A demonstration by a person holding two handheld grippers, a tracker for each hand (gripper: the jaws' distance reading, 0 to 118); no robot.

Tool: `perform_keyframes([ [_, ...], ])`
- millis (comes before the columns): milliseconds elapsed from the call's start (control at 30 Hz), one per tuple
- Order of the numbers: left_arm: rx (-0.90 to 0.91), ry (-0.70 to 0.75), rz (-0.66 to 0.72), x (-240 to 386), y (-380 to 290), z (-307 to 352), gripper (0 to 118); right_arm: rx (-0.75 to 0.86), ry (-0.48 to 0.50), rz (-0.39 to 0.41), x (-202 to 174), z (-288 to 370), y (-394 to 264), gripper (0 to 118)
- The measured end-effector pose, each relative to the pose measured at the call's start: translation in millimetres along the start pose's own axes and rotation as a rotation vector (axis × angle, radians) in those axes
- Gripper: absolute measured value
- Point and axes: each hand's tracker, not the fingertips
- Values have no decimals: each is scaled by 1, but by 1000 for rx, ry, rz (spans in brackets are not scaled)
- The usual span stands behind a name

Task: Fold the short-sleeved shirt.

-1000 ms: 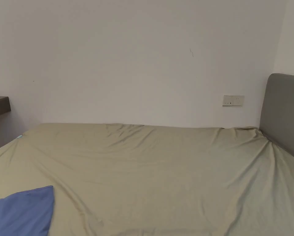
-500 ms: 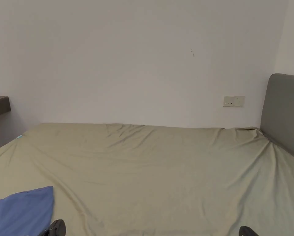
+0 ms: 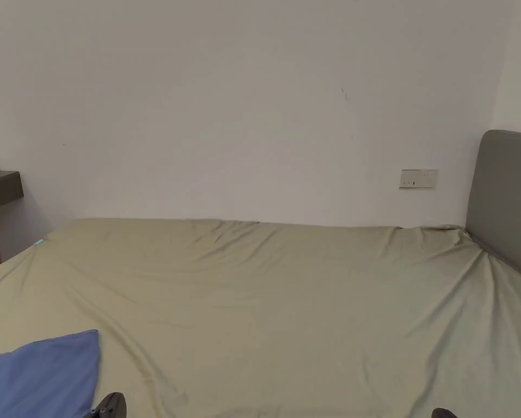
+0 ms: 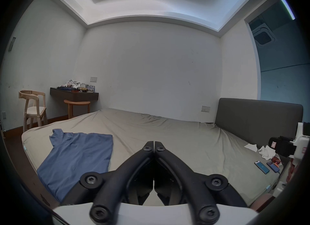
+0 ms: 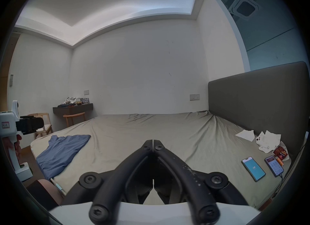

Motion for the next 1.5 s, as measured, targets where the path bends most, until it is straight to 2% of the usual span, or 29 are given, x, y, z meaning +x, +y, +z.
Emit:
perform_keyframes([
  [200,7,40,-22,2,3,6,0,-18,24,11,-13,-3,4,1],
  [367,38,169,-53,-27,11,47,0,-35,171,54,-52,-26,4,1],
  [467,39,291,-76,-51,14,74,0,-31,279,91,-90,-39,4,1],
  [567,36,391,-38,-77,13,95,0,-25,405,120,-129,-46,7,0],
  [633,29,431,-22,-88,11,106,0,-25,472,107,-146,-52,6,1],
  [700,19,452,-33,-99,5,109,0,-39,496,91,-157,-58,7,1],
  [867,-17,469,-45,-111,-10,95,0,-61,520,106,-161,-76,-3,1],
  [1067,-153,390,-53,-124,-26,12,0,-115,497,129,-147,-102,-16,1],
  [1200,-271,270,-22,-151,-28,-96,0,-147,465,154,-132,-127,-26,1],
  [1300,-432,226,13,-174,-38,-197,0,-179,444,159,-122,-150,-36,1],
  [1400,-587,216,10,-188,-55,-289,0,-214,431,162,-116,-172,-50,1],
  [1500,-677,239,12,-198,-71,-351,0,-256,432,165,-114,-190,-62,1],
])
